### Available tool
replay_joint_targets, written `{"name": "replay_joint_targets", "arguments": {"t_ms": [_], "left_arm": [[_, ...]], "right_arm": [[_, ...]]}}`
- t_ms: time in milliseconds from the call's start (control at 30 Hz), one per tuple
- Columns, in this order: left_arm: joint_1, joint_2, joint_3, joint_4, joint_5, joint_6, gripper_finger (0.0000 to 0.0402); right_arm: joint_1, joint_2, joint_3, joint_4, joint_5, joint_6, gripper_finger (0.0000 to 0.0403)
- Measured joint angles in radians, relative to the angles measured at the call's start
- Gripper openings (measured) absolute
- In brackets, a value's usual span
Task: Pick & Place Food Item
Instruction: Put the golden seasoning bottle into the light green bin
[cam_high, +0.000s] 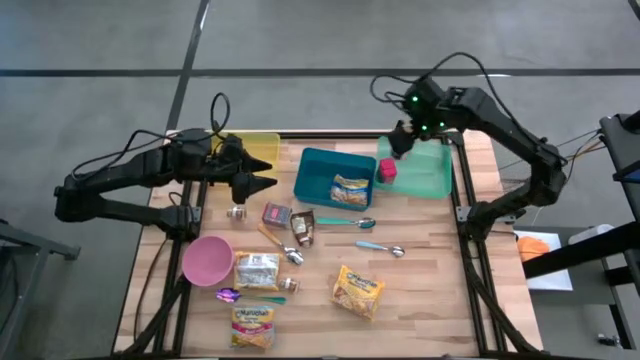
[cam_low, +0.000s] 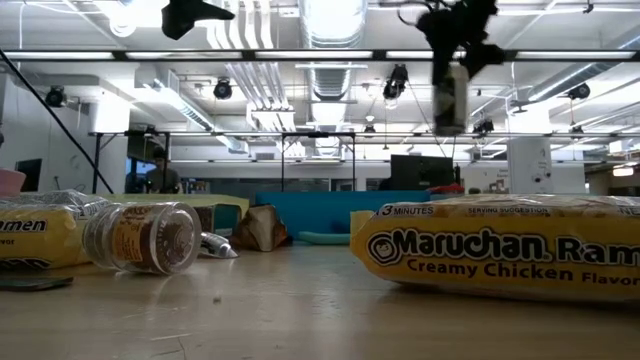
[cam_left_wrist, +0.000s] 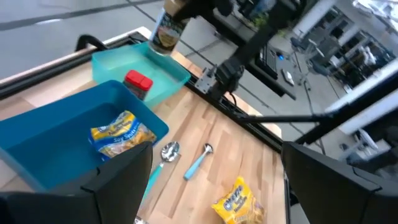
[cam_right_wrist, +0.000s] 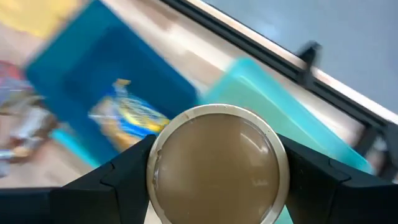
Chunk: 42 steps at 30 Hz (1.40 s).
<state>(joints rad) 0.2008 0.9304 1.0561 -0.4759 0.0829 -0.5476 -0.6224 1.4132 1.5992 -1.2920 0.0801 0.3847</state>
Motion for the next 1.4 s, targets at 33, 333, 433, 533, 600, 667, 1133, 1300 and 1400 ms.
{"name": "replay_joint_targets", "arguments": {"t_ms": [33, 333, 433, 533, 600, 667, 1133, 1300, 1400], "left_arm": [[0.001, -0.001, 0.000, 0.001, -0.011, -0.005, 0.0361], [0.002, -0.006, 0.000, 0.000, -0.046, -0.011, 0.0361], [0.002, -0.006, 0.000, 0.000, -0.061, -0.012, 0.0361], [0.002, -0.006, 0.000, -0.001, -0.070, -0.028, 0.0361], [0.002, -0.006, 0.000, 0.000, -0.083, -0.033, 0.0361], [0.002, -0.006, 0.000, -0.001, -0.084, -0.038, 0.0361], [0.002, -0.006, -0.001, -0.010, -0.111, -0.056, 0.0361], [0.002, -0.006, -0.001, -0.010, -0.121, -0.056, 0.0361], [0.002, -0.006, -0.001, -0.013, -0.121, -0.056, 0.0361]], "right_arm": [[-0.025, -0.015, -0.036, 0.009, 0.001, -0.005, 0.0270], [-0.171, -0.122, -0.368, 0.258, -0.060, 0.055, 0.0270], [-0.186, -0.113, -0.431, 0.321, -0.049, 0.091, 0.0270], [-0.188, -0.081, -0.468, 0.392, -0.025, 0.110, 0.0270], [-0.188, -0.056, -0.483, 0.398, 0.018, 0.110, 0.0270], [-0.188, -0.030, -0.496, 0.422, 0.035, 0.110, 0.0270], [-0.188, 0.134, -0.474, 0.577, 0.079, 0.120, 0.0270], [-0.187, 0.207, -0.409, 0.576, 0.079, 0.084, 0.0270], [-0.187, 0.248, -0.368, 0.574, 0.072, 0.079, 0.0270]]}}
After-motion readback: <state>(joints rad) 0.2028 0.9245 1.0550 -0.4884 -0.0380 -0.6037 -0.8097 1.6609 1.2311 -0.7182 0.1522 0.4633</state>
